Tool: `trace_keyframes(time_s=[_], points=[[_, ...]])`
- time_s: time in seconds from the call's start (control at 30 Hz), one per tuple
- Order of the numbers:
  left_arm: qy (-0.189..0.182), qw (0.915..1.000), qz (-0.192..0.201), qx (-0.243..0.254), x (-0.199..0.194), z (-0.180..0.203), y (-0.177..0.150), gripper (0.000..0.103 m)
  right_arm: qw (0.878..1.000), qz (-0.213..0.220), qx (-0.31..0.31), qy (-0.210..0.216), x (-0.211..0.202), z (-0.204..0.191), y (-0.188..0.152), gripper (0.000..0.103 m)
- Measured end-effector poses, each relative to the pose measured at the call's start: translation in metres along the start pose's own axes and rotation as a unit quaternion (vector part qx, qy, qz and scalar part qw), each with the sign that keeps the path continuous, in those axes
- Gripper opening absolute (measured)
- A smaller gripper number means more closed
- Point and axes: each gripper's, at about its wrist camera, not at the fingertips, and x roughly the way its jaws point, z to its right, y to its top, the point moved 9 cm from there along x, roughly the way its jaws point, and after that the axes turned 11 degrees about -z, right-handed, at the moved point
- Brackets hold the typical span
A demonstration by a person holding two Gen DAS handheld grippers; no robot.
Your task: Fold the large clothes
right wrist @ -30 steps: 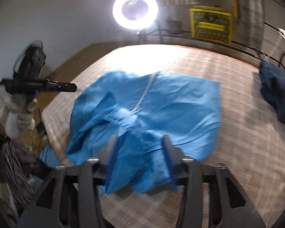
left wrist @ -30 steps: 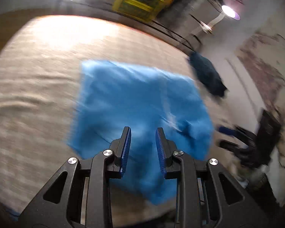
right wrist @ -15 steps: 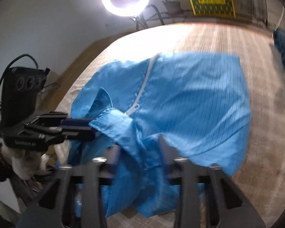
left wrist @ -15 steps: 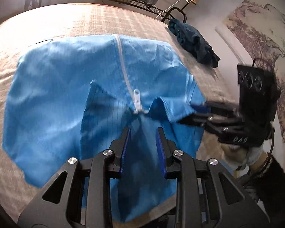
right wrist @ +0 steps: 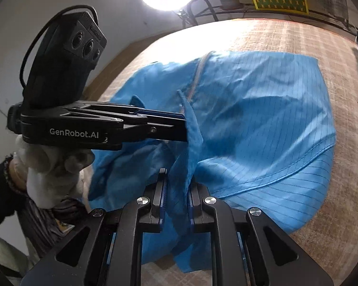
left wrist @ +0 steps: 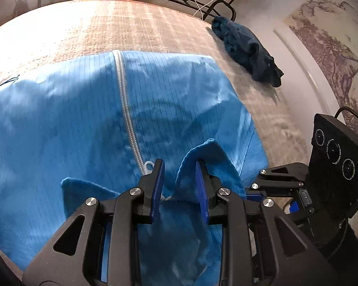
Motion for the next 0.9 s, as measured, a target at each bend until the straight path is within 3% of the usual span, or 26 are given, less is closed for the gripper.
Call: trace_keyframes(time_s=[0.1, 0.23, 0.3, 0.37, 0.43, 0.57, 0.7, 0.77, 0.9], points=[[0.006, 0.9999, 0.004, 0.014, -0.003, 0.006, 0.002, 0.025, 1.0, 0.006, 0.017, 0.007, -0.003, 0.006, 0.003, 0.014], [0.014, 0.9999, 0.003, 0.007, 0.001, 0.0, 0.002, 0.025, 0.998, 0.01, 0.019, 0.055, -0.003, 0.004, 0.004, 0.014], [0.02, 0.9998, -0.002, 0.005, 0.007, -0.005, 0.002, 0.025, 0.996, 0.011, 0.021, 0.088, -0.004, -0.001, 0.001, 0.007], [0.024, 0.9997, -0.006, 0.006, 0.011, -0.008, 0.001, 0.025, 0.992, 0.011, 0.014, 0.126, -0.01, -0.005, -0.003, 0.006], [0.025, 0.9996, -0.01, 0.007, 0.014, -0.01, 0.001, 0.025, 0.991, 0.009, 0.008, 0.131, -0.013, -0.005, -0.008, 0.006], [0.005, 0.9999, -0.015, -0.002, 0.013, -0.01, 0.0, 0.025, 0.994, -0.002, 0.034, 0.106, -0.011, 0.013, -0.018, 0.006], [0.048, 0.9986, -0.014, 0.017, 0.015, -0.014, -0.003, 0.025, 0.998, -0.022, 0.02, 0.048, -0.006, 0.015, -0.031, 0.006], [0.049, 0.9987, -0.013, 0.011, 0.016, -0.014, -0.004, 0.025, 0.999, -0.029, 0.014, 0.0, -0.008, 0.021, -0.034, 0.006], [0.043, 0.999, 0.006, 0.009, 0.0, -0.008, 0.001, 0.025, 0.999, 0.013, -0.017, -0.036, -0.039, 0.004, -0.025, 0.006]])
